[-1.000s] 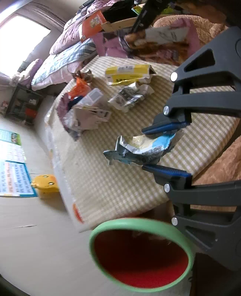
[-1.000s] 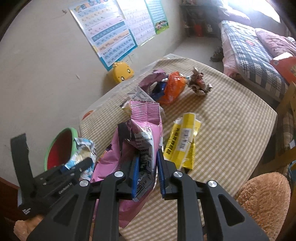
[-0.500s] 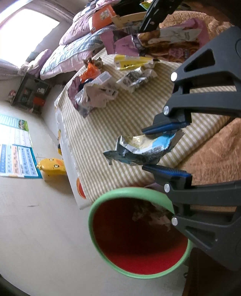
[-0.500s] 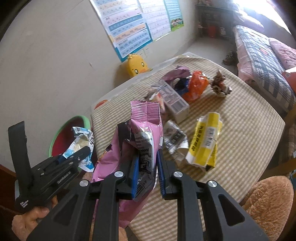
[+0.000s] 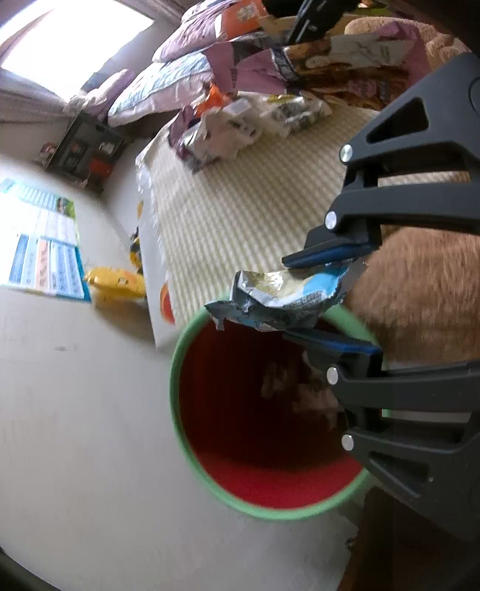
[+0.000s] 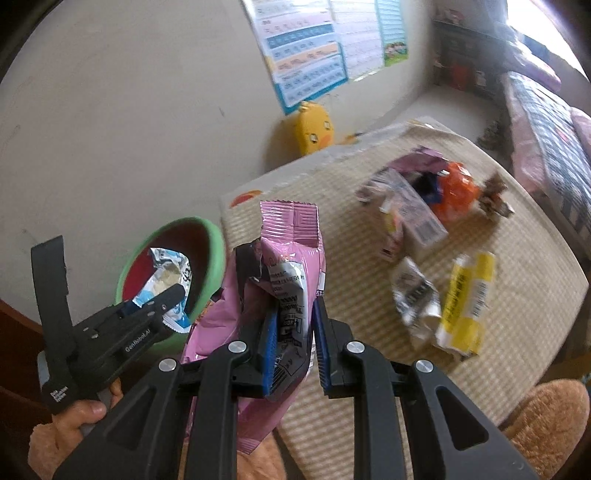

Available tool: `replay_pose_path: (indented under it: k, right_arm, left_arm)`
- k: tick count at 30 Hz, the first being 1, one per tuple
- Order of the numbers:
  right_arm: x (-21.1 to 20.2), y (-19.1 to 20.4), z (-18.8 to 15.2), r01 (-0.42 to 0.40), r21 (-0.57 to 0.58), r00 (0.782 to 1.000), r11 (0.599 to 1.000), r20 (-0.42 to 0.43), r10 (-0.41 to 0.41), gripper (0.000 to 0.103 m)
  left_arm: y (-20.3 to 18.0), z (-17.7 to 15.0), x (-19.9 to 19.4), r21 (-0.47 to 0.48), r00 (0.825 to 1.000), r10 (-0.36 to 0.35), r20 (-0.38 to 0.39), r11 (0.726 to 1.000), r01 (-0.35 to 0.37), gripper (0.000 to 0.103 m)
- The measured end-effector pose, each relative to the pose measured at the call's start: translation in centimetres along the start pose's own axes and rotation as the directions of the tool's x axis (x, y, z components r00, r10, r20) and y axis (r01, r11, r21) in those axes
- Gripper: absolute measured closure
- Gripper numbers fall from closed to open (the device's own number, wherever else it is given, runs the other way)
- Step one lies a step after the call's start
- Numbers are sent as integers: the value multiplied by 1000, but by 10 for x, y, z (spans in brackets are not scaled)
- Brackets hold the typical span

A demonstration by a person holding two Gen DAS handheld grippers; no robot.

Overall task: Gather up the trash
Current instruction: 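Drop the blue-white wrapper and pink bag into the red bucket with both grippers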

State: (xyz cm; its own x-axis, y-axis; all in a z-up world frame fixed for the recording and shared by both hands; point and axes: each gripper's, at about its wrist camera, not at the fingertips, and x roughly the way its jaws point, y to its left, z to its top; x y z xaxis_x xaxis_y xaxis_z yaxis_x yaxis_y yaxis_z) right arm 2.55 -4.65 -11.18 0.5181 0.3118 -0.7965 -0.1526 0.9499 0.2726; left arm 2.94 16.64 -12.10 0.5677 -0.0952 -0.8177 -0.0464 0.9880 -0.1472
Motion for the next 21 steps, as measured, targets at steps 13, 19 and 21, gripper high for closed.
replay_pose_path:
  k: [13, 19, 21]
  right_arm:
    - [61, 86, 35, -158, -92, 986, 983, -67, 152, 85]
    - [88, 119, 47, -173, -141, 983, 975, -79, 163, 80]
    - [96, 124, 51, -174, -145, 983, 974, -78, 164, 76]
  left_arm:
    - [99, -1, 2, -133, 991, 129, -24, 982, -131, 70]
    - [115, -2, 6, -164, 990, 136, -41, 976, -141, 70]
    - [115, -2, 6, -165, 990, 137, -42, 976, -142, 65]
